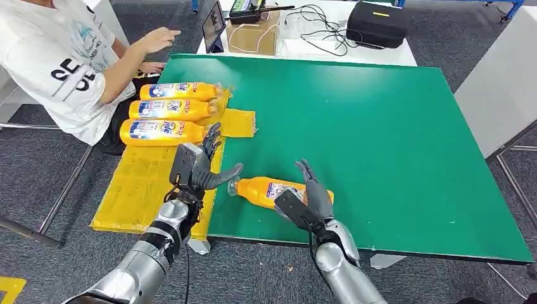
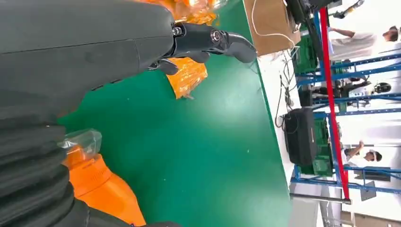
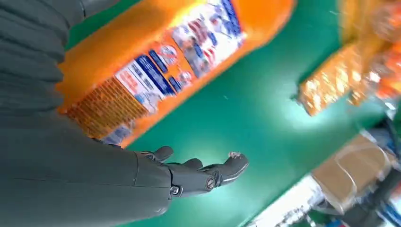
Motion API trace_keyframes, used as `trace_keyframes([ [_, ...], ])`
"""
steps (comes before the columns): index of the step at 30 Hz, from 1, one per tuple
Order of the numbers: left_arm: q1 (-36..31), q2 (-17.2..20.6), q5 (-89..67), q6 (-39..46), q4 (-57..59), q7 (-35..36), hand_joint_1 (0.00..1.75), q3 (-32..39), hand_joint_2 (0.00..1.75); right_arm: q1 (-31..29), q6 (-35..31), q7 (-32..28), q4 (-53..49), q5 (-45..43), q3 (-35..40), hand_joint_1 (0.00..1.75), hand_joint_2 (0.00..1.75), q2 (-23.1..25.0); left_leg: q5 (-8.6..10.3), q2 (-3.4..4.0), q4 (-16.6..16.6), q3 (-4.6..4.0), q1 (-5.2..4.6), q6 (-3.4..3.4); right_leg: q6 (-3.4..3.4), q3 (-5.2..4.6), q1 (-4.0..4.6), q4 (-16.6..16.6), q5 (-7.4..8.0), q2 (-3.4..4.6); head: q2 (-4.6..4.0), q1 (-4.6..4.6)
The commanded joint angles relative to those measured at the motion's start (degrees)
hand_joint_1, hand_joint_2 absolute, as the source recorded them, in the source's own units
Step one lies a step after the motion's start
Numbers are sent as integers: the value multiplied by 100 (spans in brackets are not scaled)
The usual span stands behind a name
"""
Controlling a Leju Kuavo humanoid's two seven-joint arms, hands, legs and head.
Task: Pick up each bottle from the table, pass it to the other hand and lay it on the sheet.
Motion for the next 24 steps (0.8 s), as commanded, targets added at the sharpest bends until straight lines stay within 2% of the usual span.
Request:
trace_keyframes([
  [1, -142, -16, 5, -81, 250, 47, 0, -7, 175, -454, 118, 492, 955, 718, 448, 0, 175, -357, -5, 3, -2, 13, 3, -4, -6, 14, 4, -4, -3, 0, 0, 0],
  [6, -122, 5, 0, -94, 236, 48, 0, 22, 175, -477, 248, 603, 966, 873, 511, 0, 175, -442, -13, 2, 1, 27, 9, -7, -10, 31, 11, -6, -10, -3, 2, 0],
  [11, -112, -4, -209, -49, 200, -31, 0, 35, 175, -739, 1049, 947, 1334, 1212, 778, 0, 175, -779, -8, -3, -2, 25, 7, -5, -8, 31, 8, -8, -7, -8, 0, 0],
  [16, -93, -21, -226, -81, 183, -33, 0, 38, 175, -761, 1153, 948, 1407, 1245, 822, 0, 175, -825, -5, -16, -3, 43, 9, -6, -10, 51, 11, -13, -9, -21, 0, 0],
  [18, -108, -31, -224, -186, 239, -14, 0, 90, 175, -908, 1452, 1092, 1563, 1473, 1065, 0, 175, -922, -1, -12, -1, 39, 5, -2, -4, 46, 5, -12, -3, -10, 0, 0],
  [19, -113, -30, -216, -208, 257, -12, 0, 102, 175, -945, 1500, 1092, 1598, 1511, 1110, 40, 175, -940, -4, -10, -1, 48, 9, -5, -8, 56, 10, -15, -5, -11, 0, 0],
  [20, -138, -30, -195, -268, 322, -24, 0, 155, 175, -1061, 1617, 1082, 1719, 1544, 1205, 147, 175, -963, -2, -11, -2, 46, 7, -4, -7, 56, 8, -15, -4, -11, 0, 0],
  [22, -158, -24, -194, -295, 363, -39, 0, 179, 175, -1157, 1739, 1055, 1807, 1562, 1286, 175, 175, -996, -1, -10, -4, 55, 9, -5, -8, 62, 10, -18, -1, -12, 2, -2],
  [24, -186, -24, -191, -328, 400, -64, 0, 195, 175, -1264, 1912, 1009, 1900, 1570, 1372, 175, 175, -1066, 2, -14, -4, 59, 11, -6, -9, 67, 13, -19, 1, -17, 0, 0],
])
